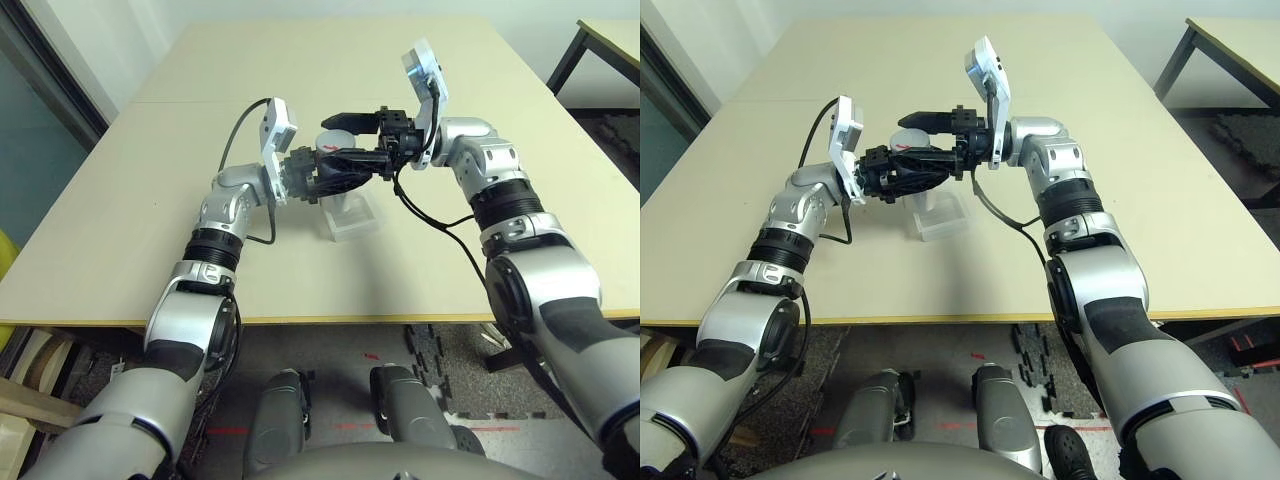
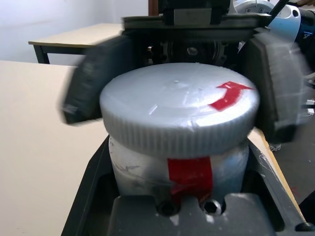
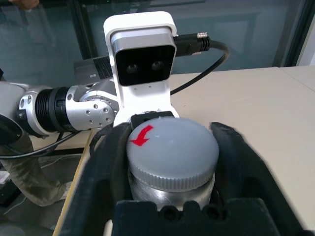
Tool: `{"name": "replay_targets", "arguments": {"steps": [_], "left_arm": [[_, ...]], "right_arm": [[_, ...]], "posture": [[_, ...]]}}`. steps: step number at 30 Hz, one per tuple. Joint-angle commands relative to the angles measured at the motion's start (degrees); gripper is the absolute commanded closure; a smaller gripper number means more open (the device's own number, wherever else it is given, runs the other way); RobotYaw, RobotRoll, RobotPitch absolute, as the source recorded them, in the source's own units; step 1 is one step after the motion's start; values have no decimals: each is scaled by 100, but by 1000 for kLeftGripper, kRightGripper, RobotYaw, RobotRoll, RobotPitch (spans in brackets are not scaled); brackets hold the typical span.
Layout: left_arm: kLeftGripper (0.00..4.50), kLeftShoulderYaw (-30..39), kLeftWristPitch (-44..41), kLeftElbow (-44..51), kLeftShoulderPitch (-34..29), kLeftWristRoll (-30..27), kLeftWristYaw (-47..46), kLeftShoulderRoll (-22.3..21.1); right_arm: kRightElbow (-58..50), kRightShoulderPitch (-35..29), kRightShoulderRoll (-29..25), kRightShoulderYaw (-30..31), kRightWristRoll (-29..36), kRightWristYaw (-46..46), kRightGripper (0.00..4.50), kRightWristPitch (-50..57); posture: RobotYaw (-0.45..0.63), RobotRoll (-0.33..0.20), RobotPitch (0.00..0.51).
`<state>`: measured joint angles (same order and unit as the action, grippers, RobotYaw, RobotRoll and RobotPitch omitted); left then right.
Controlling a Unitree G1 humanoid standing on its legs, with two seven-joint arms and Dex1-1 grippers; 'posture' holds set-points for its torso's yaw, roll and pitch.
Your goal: Pour the medicine from the bottle into the box.
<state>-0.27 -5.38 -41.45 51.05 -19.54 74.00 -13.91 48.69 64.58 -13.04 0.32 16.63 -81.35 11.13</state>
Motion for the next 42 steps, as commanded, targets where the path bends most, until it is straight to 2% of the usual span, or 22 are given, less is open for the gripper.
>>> {"name": "replay_targets", "arguments": {"steps": [1, 7, 13, 16, 28, 42], "left_arm": [[1769, -43, -18, -17, 16, 65, 14, -4], [1769, -59, -27, -8, -10, 77, 30, -2], [1769, -58, -25, 20, -80, 80, 8, 7], [1769, -50, -27, 58, -127, 65, -19, 2], [1769, 78, 37, 43, -142, 22, -131, -59], [1769, 252, 276, -242, -17, 76, -320, -171]], "right_arm": [[50, 53, -23, 64, -78, -34, 1919, -108], [37, 64, 7, -89, 105, 15, 1919, 77], [166, 596, 200, -1637, 1694, 875, 1920, 1652], [109, 638, 189, -1952, 1934, 1196, 1920, 1867], [40, 145, -220, -1687, 1351, 1726, 1920, 1257], [205, -1291, -1346, -1576, -4, 4259, 1920, 391]], "posture": [[-239, 0, 84], [-238, 0, 78], [-229, 0, 64], [-227, 0, 59], [-227, 0, 47], [-246, 0, 59]]}}
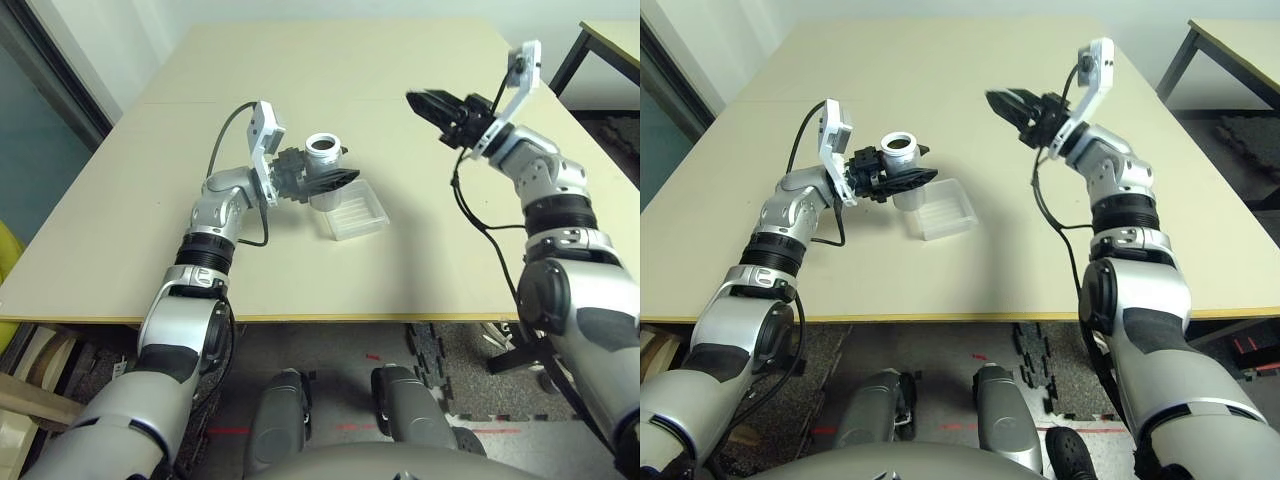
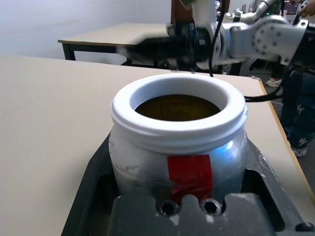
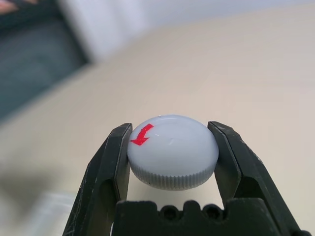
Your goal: Pour the medicine from the bottle into the box.
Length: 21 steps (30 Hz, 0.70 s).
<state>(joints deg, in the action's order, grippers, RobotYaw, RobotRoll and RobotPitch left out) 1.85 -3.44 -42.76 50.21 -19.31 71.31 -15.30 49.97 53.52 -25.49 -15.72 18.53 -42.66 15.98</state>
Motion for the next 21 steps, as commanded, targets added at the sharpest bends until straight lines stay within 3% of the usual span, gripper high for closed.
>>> {"name": "replay_targets", "arguments": {"steps": [1, 6, 21], "left_arm": [[1769, 39, 98, -133, 74, 55, -57, -29], [1769, 41, 189, -238, 106, 87, -134, -15], [1769, 58, 168, -110, -16, 60, -248, -137]], "right_arm": [[83, -234, -125, 11, -214, 497, 1920, -93], [475, -408, -312, 4, -470, 1105, 1920, -189], [1657, -76, -378, 144, -867, 1243, 1920, -625]], "posture": [[-246, 0, 59], [-249, 0, 61], [-212, 0, 81]]}}
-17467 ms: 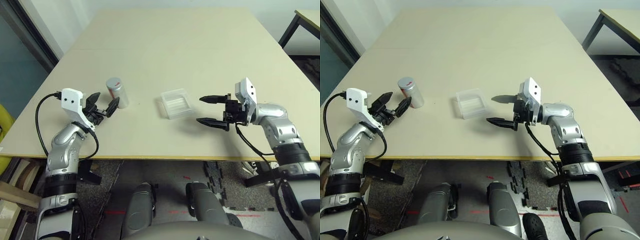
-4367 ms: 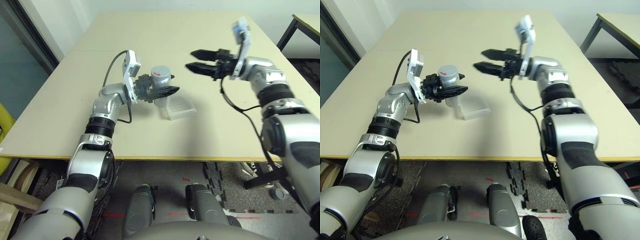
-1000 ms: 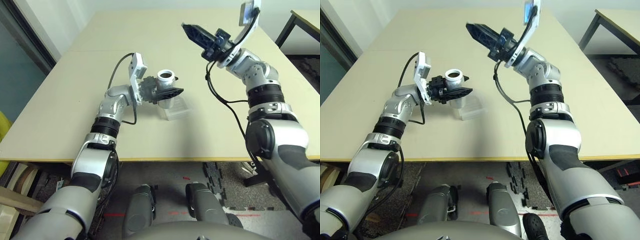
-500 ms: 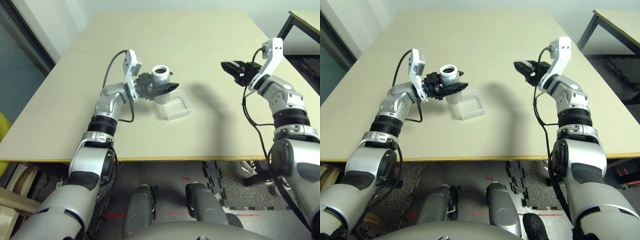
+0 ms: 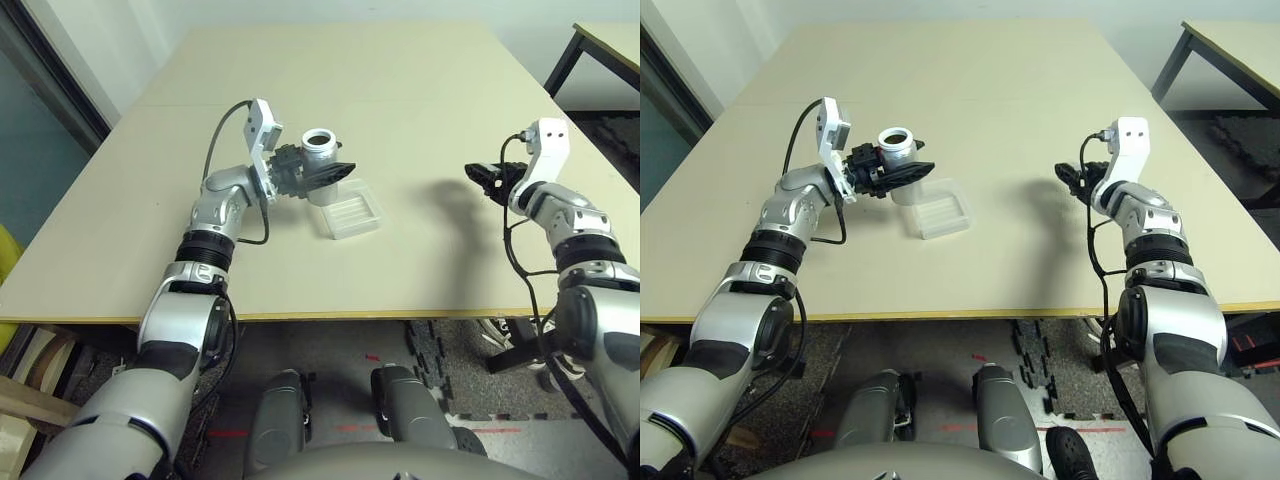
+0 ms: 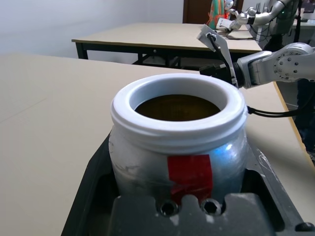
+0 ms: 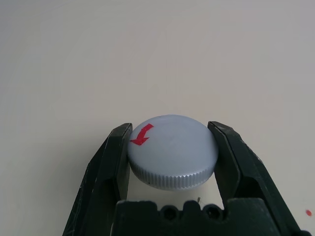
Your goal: Pour the medicine from the bottle into the box.
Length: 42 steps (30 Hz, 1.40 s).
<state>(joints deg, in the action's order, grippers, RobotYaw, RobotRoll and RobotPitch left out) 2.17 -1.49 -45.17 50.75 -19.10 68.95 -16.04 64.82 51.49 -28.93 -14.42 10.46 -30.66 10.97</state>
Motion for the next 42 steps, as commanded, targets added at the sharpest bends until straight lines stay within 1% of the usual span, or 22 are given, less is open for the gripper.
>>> {"name": "replay_targets", "arguments": {"steps": [1, 3, 6, 7, 11, 15, 18, 20, 23, 32, 37, 42], "left_arm": [[1769, 24, -38, 150, -81, 40, -18, -81], [1769, 24, -63, 193, -99, 39, -31, -118], [1769, 32, -98, 247, -121, 40, -52, -179], [1769, 38, -108, 257, -128, 42, -66, -200], [1769, 39, -123, 268, -140, 43, -100, -241], [1769, 19, -110, 226, -111, 74, -154, -270], [1769, 27, -60, 105, -18, 117, -200, -303], [1769, 31, -39, 56, 24, 134, -213, -323], [1769, 43, 17, -80, 143, 190, -227, -387], [1769, 46, 233, -506, 429, 314, -211, -544], [1769, 59, 324, -682, 529, 362, -184, -616], [1769, 64, 372, -771, 568, 400, -165, -656]], "right_arm": [[210, 150, -19, 14, -67, 59, 1920, -147], [258, 186, 16, 10, -69, 79, 1196, -193], [282, 219, 55, -8, -59, 75, 245, -246], [283, 230, 67, -24, -41, 60, 0, -273], [265, 263, 91, -59, 11, -38, 0, -346], [158, 277, 47, -5, 22, -452, 0, -395], [-52, 220, -71, 292, -130, -1315, 0, -515], [-165, 186, -139, 444, -196, -1735, 0, -585], [-495, 108, -294, 762, -272, -2684, 0, -781], [-1629, -138, -501, 1409, -129, -4970, 0, -1041], [-2125, -273, -421, 1598, -20, -5528, 0, -972], [-2434, -374, -316, 1714, 48, -5662, 0, -825]], "posture": [[-212, 0, 81], [-203, 0, 86], [-197, 0, 90], [-197, 0, 90], [-196, 0, 90], [-200, 0, 88], [-204, 0, 87], [-208, 0, 87], [-211, 0, 85], [-211, 0, 76], [-206, 0, 72], [-204, 0, 73]]}}
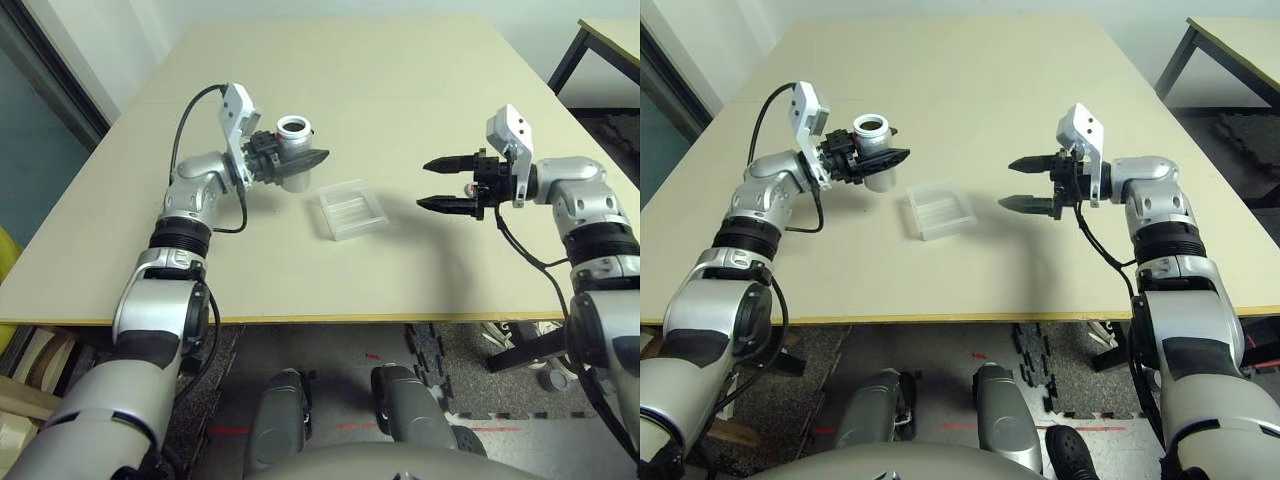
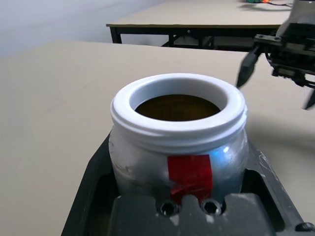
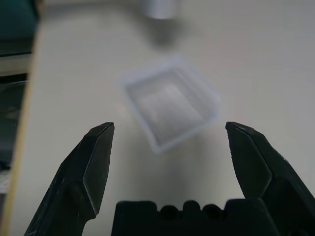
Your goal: Pour the medicine from the bottle into the box.
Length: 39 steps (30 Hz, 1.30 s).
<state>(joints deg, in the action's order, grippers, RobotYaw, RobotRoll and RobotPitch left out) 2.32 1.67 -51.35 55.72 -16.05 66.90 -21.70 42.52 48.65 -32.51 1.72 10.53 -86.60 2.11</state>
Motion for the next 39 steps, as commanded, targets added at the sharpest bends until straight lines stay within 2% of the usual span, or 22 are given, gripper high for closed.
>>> {"name": "replay_targets", "arguments": {"steps": [1, 7, 14, 16, 19, 20, 23, 26, 30, 32, 34, 39], "left_arm": [[1769, 48, 64, -172, 78, 103, 42, -95], [1769, -72, 207, -362, 157, 360, -128, -147], [1769, -600, 1335, -1118, 561, 1457, -1097, -182], [1769, -1056, 1970, -1283, 774, 2151, -1602, -239], [1769, -2780, 3489, -1368, 1292, 4464, -3193, -547], [1769, -3211, 3854, -1420, 1496, 5000, -3639, -558], [1769, -4176, 4583, -1659, 2048, 6108, -4617, -395], [1769, -5264, 4885, -1908, 2525, 7341, -5552, -199], [1769, -6518, 4651, -2198, 3033, 8701, -6635, 136], [1769, -6811, 4409, -2379, 3207, 9005, -6900, 289], [1769, -6866, 4269, -2532, 3334, 9065, -6980, 406], [1769, -6502, 4241, -2722, 3407, 8675, -6764, 496]], "right_arm": [[-225, -103, 60, 120, 32, -61, 0, 61], [-158, -154, 173, 141, -18, 93, 0, 63], [-66, -140, 271, 55, 99, 272, 0, 206], [-44, -128, 306, 15, 153, 322, 0, 267], [19, -90, 362, -43, 229, 383, 0, 364], [33, -79, 380, -70, 262, 399, 0, 406], [96, -31, 414, -124, 326, 435, 0, 493], [168, 38, 466, -189, 405, 508, 0, 575], [191, 83, 545, -278, 544, 608, 0, 696], [174, 75, 578, -333, 583, 674, 0, 734], [145, 36, 592, -348, 598, 697, 0, 744], [119, 3, 578, -364, 620, 730, 0, 754]], "posture": [[-203, 0, 74], [-199, 0, 80], [-198, 0, 85], [-198, 0, 85], [-189, 0, 86], [-189, 0, 86], [-178, 0, 90], [-174, 0, 97], [-183, 0, 108], [-190, 0, 111], [-194, 0, 113], [-196, 0, 112]]}}
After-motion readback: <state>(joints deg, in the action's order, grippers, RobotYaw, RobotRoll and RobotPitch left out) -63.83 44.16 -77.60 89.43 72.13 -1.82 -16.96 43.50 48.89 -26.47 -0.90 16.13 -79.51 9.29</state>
